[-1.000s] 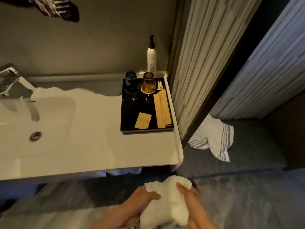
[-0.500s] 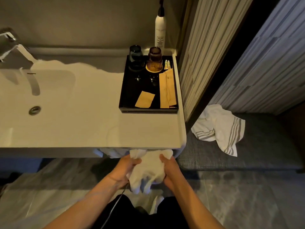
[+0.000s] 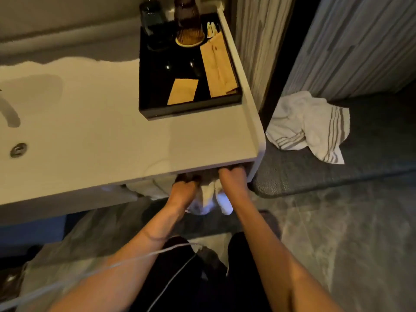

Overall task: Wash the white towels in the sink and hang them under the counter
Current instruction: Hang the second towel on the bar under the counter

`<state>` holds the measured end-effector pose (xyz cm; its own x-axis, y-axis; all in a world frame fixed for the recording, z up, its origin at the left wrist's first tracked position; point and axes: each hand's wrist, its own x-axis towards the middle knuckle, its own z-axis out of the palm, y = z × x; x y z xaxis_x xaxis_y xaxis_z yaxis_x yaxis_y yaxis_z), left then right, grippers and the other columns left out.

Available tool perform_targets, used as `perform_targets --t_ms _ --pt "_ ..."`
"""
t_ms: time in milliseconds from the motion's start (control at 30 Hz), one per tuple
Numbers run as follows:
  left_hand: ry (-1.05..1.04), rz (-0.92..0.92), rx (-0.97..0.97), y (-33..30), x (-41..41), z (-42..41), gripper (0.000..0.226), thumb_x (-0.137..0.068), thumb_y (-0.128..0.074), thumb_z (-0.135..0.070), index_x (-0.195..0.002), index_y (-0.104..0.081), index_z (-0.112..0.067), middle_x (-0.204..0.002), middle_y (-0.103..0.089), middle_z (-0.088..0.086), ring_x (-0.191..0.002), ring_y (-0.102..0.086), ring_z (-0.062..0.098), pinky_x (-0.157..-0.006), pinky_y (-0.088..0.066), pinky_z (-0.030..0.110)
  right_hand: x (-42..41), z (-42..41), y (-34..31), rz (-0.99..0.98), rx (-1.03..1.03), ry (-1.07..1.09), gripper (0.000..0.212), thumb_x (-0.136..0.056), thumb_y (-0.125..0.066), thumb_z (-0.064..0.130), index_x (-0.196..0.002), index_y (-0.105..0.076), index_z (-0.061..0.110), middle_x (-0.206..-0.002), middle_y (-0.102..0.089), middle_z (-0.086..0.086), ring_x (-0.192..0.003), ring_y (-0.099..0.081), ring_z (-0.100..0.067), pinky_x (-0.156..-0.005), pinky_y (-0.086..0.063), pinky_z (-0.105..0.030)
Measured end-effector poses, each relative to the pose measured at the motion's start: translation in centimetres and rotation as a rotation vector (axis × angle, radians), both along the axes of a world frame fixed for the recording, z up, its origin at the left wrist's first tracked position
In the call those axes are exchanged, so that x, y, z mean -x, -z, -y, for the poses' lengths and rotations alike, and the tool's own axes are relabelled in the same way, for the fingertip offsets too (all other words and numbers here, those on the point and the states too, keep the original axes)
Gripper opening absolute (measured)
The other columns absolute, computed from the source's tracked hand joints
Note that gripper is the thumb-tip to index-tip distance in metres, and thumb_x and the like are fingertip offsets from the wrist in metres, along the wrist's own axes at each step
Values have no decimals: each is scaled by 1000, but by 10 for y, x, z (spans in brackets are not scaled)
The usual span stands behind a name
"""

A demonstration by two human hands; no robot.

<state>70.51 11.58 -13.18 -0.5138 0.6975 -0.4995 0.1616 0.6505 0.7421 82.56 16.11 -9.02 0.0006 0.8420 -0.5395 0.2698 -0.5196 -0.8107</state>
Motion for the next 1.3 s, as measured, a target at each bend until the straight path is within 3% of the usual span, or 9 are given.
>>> perform_targets --t_ms 200,233,267,300,400,667,1033,1167,1300 --pt "256 409 210 -15 14 -24 21 -98 -51 -26 -88 -51 -45 -102 -53 -21 -98 -55 -6 -98 -45 21 5 7 16 -162 -168 -82 24 -87 -49 -1 -76 -51 20 -78 -55 2 -74 -54 -3 -65 -44 -10" --pt "426 461 108 -1 18 -24 25 -91 -57 -32 -83 -43 -50 -99 -45 -26 -95 -51 -11 -106 -2 2 8 2 16 -206 -149 -67 20 -87 -49 -1 -81 -55 17 -82 -58 2 -76 -55 -2 -64 -45 -7" --pt "675 363 341 3 28 -19 26 -86 -62 -28 -78 -43 -43 -89 -47 -15 -83 -54 -1 -61 -51 59 11 -2 21 -221 -131 -39 13 -86 -50 2 -89 -58 12 -88 -62 -2 -81 -59 -7 -68 -48 -11" --pt "538 107 285 -3 26 -22 16 -92 -57 -21 -79 -50 -27 -84 -49 -5 -80 -55 12 -79 -51 30 11 -2 25 -193 -115 -8 12 -84 -52 4 -92 -59 9 -93 -63 -7 -87 -61 -16 -73 -50 -21" --pt "24 -79 69 12 7 -1 12 -99 -57 -21 -101 -57 -9 -87 -64 4 -82 -61 21 -82 -45 31 4 10 39 53 -196 -17 13 -80 -59 5 -77 -50 13 -83 -54 -3 -84 -57 -26 -70 -44 -35" --pt "102 -286 32 17 0 -7 44 -90 -65 -38 -118 -61 -5 -113 -68 20 -103 -66 35 -84 -52 35 -5 43 79 -200 -56 476 36 -88 -69 24 -117 -52 12 -108 -62 -8 -94 -63 -19 -73 -52 -26" --pt "3 -254 -113 -6 -7 -3 31 -94 -64 -31 -106 -63 -3 -91 -67 6 -85 -64 15 -76 -49 16 -23 20 87 -366 -82 611 18 -96 -61 23 -94 -73 10 -75 -64 1 -68 -57 -8 -61 -46 -23" --pt "268 -626 76 -5 -4 -1 50 -98 -46 -48 -87 -68 -4 -84 -70 17 -82 -67 35 -78 -51 38 -29 35 96 -269 63 440 38 -97 -58 33 -123 -64 6 -110 -68 -9 -99 -62 -17 -83 -49 -28" --pt "369 -686 178 -9 10 8 59 -94 -38 -62 -78 -65 -13 -86 -72 15 -86 -68 36 -78 -51 36 -18 55 72 166 -443 183 27 -94 -60 17 -120 -57 10 -117 -60 -7 -107 -55 -15 -87 -48 -29"
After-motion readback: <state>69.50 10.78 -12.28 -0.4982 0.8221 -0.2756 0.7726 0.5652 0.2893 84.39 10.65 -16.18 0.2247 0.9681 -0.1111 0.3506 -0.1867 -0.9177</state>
